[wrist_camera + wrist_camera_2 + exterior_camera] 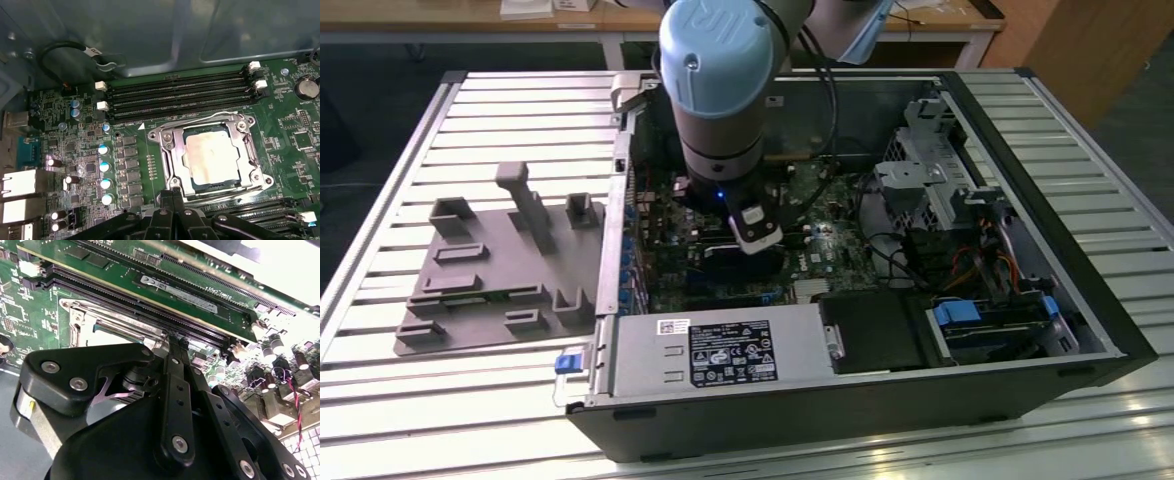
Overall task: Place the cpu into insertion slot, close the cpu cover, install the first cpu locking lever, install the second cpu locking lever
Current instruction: 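Install the second cpu locking lever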
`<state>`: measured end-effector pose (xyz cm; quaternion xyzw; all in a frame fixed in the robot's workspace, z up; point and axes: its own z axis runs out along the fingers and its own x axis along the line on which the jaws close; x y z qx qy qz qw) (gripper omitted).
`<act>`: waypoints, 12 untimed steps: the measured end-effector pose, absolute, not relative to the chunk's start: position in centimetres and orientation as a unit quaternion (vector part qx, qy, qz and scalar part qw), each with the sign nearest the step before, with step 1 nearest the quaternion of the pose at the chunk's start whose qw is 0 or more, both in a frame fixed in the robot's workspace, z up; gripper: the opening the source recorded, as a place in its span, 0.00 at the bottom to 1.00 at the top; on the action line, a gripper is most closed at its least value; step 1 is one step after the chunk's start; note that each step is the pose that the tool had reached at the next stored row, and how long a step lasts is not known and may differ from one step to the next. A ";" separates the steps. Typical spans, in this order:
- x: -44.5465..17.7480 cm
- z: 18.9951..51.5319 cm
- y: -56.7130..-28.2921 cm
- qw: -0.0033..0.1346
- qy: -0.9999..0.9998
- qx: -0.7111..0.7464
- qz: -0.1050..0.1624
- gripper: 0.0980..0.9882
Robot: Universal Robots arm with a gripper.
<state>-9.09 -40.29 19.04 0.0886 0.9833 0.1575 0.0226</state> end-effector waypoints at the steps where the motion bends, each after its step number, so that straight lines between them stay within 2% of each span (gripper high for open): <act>1: -9.1 19.0 -40.3 0.023 0.983 0.089 0.158 0.01; 12: -9.5 18.9 -40.0 0.023 0.983 0.089 0.158 0.01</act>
